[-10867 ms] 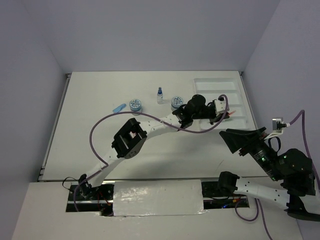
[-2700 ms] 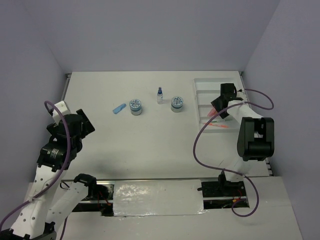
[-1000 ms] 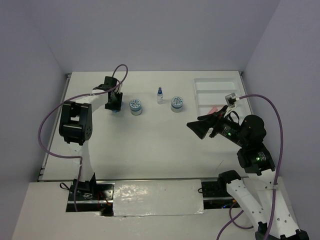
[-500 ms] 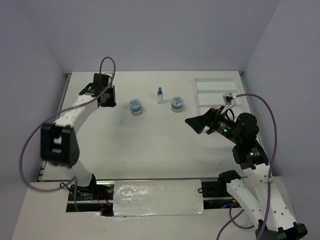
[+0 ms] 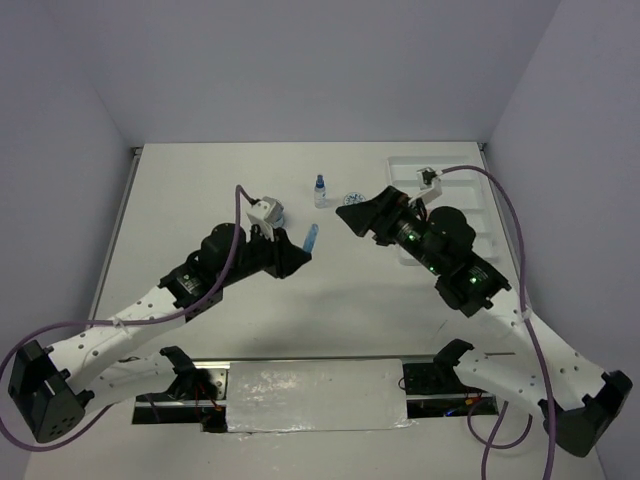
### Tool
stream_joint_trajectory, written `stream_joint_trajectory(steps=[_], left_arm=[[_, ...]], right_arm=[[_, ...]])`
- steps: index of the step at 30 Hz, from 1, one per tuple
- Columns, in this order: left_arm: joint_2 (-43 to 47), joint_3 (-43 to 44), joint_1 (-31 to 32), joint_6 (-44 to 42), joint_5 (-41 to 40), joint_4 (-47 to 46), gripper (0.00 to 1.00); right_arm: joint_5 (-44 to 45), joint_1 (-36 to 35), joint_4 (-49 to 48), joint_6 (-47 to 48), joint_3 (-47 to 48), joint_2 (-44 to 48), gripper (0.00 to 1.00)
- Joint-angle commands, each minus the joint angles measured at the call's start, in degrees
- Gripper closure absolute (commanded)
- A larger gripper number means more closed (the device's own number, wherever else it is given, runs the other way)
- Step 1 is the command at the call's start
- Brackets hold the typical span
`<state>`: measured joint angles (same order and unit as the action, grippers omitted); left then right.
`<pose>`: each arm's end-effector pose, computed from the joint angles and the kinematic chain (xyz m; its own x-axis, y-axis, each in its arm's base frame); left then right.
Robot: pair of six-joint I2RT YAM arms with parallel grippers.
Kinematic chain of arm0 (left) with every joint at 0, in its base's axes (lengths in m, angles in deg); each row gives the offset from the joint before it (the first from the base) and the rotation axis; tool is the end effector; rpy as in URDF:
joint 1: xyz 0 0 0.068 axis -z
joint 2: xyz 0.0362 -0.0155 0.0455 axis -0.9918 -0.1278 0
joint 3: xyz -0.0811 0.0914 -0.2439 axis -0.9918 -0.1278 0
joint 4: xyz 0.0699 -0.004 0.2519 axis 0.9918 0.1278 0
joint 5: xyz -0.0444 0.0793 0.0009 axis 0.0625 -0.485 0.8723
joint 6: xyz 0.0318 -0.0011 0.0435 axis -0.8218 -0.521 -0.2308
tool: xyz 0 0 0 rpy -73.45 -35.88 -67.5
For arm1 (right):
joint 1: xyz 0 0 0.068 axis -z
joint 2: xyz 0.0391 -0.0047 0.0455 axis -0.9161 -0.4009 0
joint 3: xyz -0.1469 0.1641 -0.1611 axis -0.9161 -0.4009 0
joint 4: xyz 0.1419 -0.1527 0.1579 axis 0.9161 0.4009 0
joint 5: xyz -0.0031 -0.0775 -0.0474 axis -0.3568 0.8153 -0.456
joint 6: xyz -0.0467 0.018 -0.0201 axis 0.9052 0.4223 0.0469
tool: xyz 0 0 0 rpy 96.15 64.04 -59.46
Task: Sort the stationery into containers
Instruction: Pick up the stationery from the center of the board, then place the stationery in the storage box.
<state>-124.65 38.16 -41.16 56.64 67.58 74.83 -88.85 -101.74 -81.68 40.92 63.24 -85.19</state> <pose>0.1749 -0.1593 0.3177 -0.4854 -0.2343 -0.8423 0.5661 0.6499 -0.5071 0.1566 0.1126 0.3753 -0.4780 0.5679 -0.6701 -0.3738 0.5588 0.7403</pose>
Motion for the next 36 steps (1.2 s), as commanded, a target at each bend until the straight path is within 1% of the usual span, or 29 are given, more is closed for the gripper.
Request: stream_joint_trajectory(steps=[1,3,5,8,10,11,13,14,16,17,18,20,21,23,24,25,27,28,29,30,31,32,33,34,35,36], left_arm=[[0.81,2.08,3.32,1.75,-0.64,-8.32,0.99],[-0.33,2.79,4.64,1.40,-1.61,-7.43,0.97],[-0.51,3.14,5.43,1.14,-1.00,-7.78,0.94],[-0.16,3.06,6.23,1.14,-1.43,-8.31,0.91],[-0.51,3.67,6.40,0.96,-2.04,-7.52,0.90],[-0.60,3.85,6.40,0.79,-2.22,-7.34,0.90],[-0.60,3.76,6.49,0.87,-2.83,-7.25,0.90],[-0.51,3.67,6.49,0.96,-3.01,-7.34,0.90],[-0.25,3.67,6.49,0.96,-3.62,-7.34,0.90],[-0.16,3.85,6.49,0.96,-4.76,-6.73,0.89],[-0.16,4.02,6.49,0.79,-5.21,-6.47,0.88],[-0.60,5.42,6.49,0.70,-5.47,-5.41,0.71],[-0.77,5.95,6.49,0.61,-7.21,-3.84,0.59],[-1.30,7.71,6.49,1.48,-9.59,-1.82,0.10],[-1.48,8.50,6.49,1.66,-10.74,1.33,0.01],[-1.74,10.59,6.49,2.36,-11.88,3.88,0.01],[-2.62,13.68,6.49,3.50,-18.11,11.52,0.01],[-2.79,16.74,6.49,4.29,-20.65,19.99,0.01],[-2.97,18.16,6.49,5.78,-25.73,24.26,0.01],[-2.80,19.39,6.49,6.49,-28.39,28.39,0.01],[-2.36,21.06,6.49,8.06,-30.76,35.30,0.01],[-1.14,21.60,6.49,8.69,-32.96,38.33,0.01],[-0.08,22.12,6.49,8.96,-35.94,40.88,0.01],[2.02,22.22,6.49,9.22,-36.84,43.00,0.01],[3.17,22.30,6.49,8.96,-37.11,46.06,0.01],[4.40,22.13,6.49,8.70,-36.85,47.05,0.01]], right_arm=[[8.46,-4.68,-3.96,-0.06,0.70,-4.52,0.06],[9.95,-6.54,-5.73,0.28,0.17,-6.80,0.09],[12.23,-8.82,-4.95,0.55,0.96,-8.91,0.14],[13.38,-10.49,-5.12,0.90,1.57,-10.93,0.22],[13.64,-12.16,-5.82,1.34,1.75,-11.99,0.30],[13.99,-12.17,-5.74,1.34,2.10,-12.34,0.30],[14.61,-13.84,-5.47,1.78,2.80,-13.05,0.37],[15.22,-14.28,-5.47,1.95,2.89,-13.40,0.46],[15.58,-15.33,-5.47,1.96,2.63,-13.75,0.57],[16.10,-15.77,-5.56,1.61,2.46,-13.84,0.72],[16.37,-16.39,-5.56,1.43,2.02,-13.84,0.81],[16.02,-16.48,-6.00,0.64,1.32,-13.93,0.99],[16.02,-16.57,-6.00,0.46,1.05,-14.02,1.00],[16.54,-15.87,-5.74,1.16,1.40,-14.63,1.00],[17.16,-14.82,-3.99,1.60,2.36,-14.89,1.00],[17.07,-10.98,-3.11,1.86,2.71,-15.51,1.00],[14.98,-4.04,-1.44,2.04,2.72,-15.86,1.00],[14.70,-0.26,0.22,1.78,2.54,-15.95,1.00],[15.40,7.26,1.02,1.26,2.28,-16.13,1.00],[16.45,10.73,1.82,0.82,2.10,-16.21,1.00],[19.68,14.07,3.30,0.38,2.19,-16.74,1.00],[21.89,19.59,4.36,-1.11,2.54,-17.35,1.00],[24.08,21.99,6.90,-1.90,3.76,-18.23,1.00],[27.59,24.19,8.31,-2.96,4.64,-20.50,1.00],[28.32,28.39,9.55,-4.71,5.52,-21.91,1.00],[28.32,30.35,10.34,-4.99,7.36,-23.67,1.00]])
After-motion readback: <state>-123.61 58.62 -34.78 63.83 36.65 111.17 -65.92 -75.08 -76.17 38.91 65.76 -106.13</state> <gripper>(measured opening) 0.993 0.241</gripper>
